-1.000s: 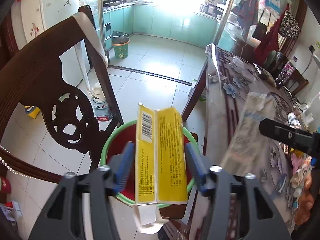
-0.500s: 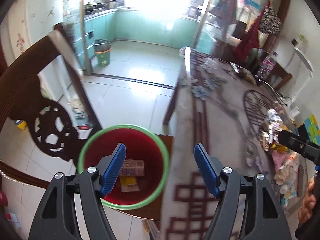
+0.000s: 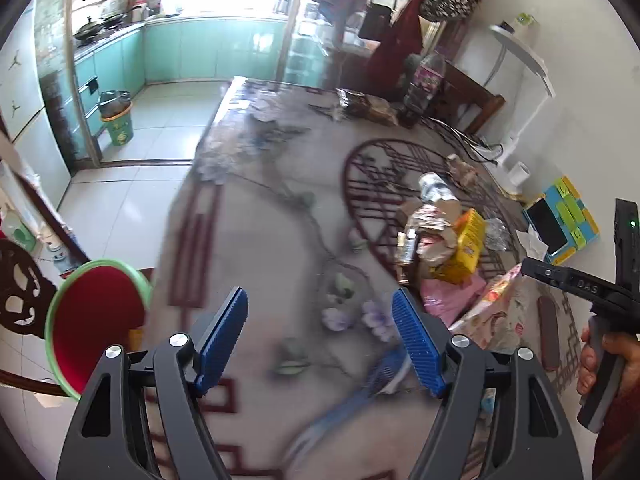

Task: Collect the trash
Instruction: 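Grasp the crumpled wrapper with the left gripper while the right grasps a clear plastic bag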

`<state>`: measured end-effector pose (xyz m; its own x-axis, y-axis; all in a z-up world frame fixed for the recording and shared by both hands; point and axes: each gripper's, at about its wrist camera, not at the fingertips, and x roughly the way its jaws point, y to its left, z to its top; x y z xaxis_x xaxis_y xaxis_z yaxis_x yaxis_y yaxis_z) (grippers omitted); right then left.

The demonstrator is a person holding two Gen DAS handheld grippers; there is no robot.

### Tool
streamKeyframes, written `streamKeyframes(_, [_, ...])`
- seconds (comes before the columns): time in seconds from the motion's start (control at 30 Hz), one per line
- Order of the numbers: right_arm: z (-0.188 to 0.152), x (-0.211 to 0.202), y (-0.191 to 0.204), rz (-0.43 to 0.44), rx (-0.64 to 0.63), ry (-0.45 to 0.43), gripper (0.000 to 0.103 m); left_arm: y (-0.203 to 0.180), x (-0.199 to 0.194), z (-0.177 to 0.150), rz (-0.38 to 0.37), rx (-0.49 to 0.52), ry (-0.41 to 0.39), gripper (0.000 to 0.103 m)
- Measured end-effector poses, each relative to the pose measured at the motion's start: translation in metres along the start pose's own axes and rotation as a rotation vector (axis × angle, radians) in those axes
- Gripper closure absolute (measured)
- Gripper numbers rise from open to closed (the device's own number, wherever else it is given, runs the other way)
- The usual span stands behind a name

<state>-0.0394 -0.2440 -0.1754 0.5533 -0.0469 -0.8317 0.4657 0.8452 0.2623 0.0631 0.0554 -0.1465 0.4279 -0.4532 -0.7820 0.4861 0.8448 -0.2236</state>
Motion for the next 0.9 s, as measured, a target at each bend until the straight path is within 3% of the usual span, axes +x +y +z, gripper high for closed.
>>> streamKeyframes(0.13, [0.026, 0.022, -0.042, 0.012, 0.0, 0.005, 0.032, -0.056, 0.022, 0.01, -0.035, 0.055, 0.019, 0.032])
streamKeyframes(0.3, [0.069, 0.074, -0.096, -0.13, 0.033, 0.007, 0.03, -0.11, 0.039, 0.02, -0.074, 0.065, 0.018, 0.028])
streamKeyframes(0.53, [0.097, 0.131, -0.118, -0.176, -0.075, 0.075, 0.032, -0.143, 0.07, 0.026, -0.047, 0.102, 0.085, 0.028])
streamKeyframes(0.57, [0.099, 0.138, -0.121, -0.176, -0.083, 0.09, 0.037, -0.146, 0.079, 0.028, -0.039, 0.098, 0.093, 0.028])
streamKeyframes(0.6, [0.1, 0.143, -0.125, -0.159, -0.081, 0.103, 0.053, -0.147, 0.087, 0.031, -0.032, 0.094, 0.103, 0.028])
streamKeyframes(0.7, [0.1, 0.149, -0.135, -0.079, -0.054, 0.11, 0.065, -0.148, 0.112, 0.04, -0.016, 0.083, 0.133, 0.028])
streamKeyframes(0.73, [0.1, 0.149, -0.137, -0.057, -0.045, 0.11, 0.077, -0.148, 0.12, 0.043, -0.009, 0.081, 0.14, 0.028])
streamKeyframes(0.8, [0.101, 0.141, -0.142, 0.001, -0.001, 0.097, 0.086, -0.148, 0.135, 0.049, 0.004, 0.073, 0.153, 0.029])
streamKeyframes(0.87, [0.101, 0.126, -0.147, 0.06, 0.048, 0.063, 0.086, -0.147, 0.146, 0.053, 0.018, 0.059, 0.168, 0.03])
streamKeyframes(0.9, [0.101, 0.12, -0.146, 0.072, 0.053, 0.049, 0.086, -0.146, 0.151, 0.054, 0.021, 0.045, 0.174, 0.038])
